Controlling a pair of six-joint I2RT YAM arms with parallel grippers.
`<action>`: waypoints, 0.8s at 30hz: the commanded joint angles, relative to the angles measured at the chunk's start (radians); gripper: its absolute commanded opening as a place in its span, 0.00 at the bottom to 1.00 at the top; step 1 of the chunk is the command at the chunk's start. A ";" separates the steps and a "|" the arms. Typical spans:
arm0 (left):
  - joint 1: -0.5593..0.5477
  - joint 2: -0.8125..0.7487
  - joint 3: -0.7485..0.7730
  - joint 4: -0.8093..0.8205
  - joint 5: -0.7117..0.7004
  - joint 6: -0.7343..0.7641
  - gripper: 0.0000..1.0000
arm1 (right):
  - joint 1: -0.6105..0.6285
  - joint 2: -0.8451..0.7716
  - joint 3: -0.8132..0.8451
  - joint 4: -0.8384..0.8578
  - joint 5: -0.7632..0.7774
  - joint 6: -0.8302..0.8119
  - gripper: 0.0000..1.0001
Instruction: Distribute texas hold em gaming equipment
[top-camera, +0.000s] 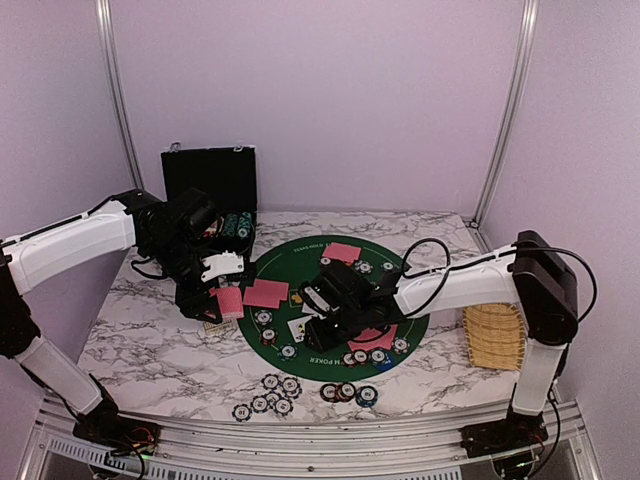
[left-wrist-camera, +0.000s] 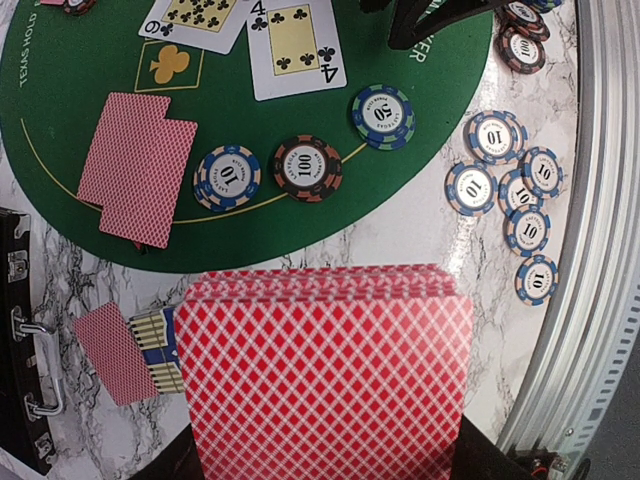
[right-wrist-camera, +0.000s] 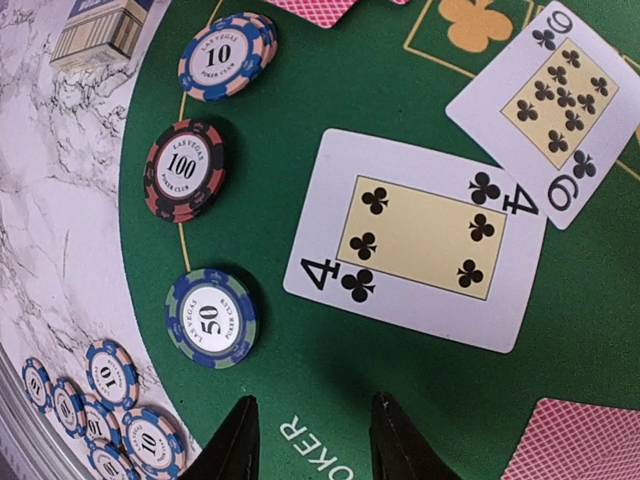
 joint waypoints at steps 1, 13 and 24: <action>0.005 -0.016 0.019 -0.019 0.005 -0.006 0.00 | -0.005 0.026 -0.003 0.084 -0.008 0.085 0.37; 0.006 -0.024 0.016 -0.019 -0.004 -0.002 0.00 | -0.036 0.120 0.004 0.110 -0.023 0.123 0.31; 0.008 -0.028 0.019 -0.019 -0.005 -0.005 0.00 | -0.082 0.136 0.053 0.093 0.139 0.071 0.27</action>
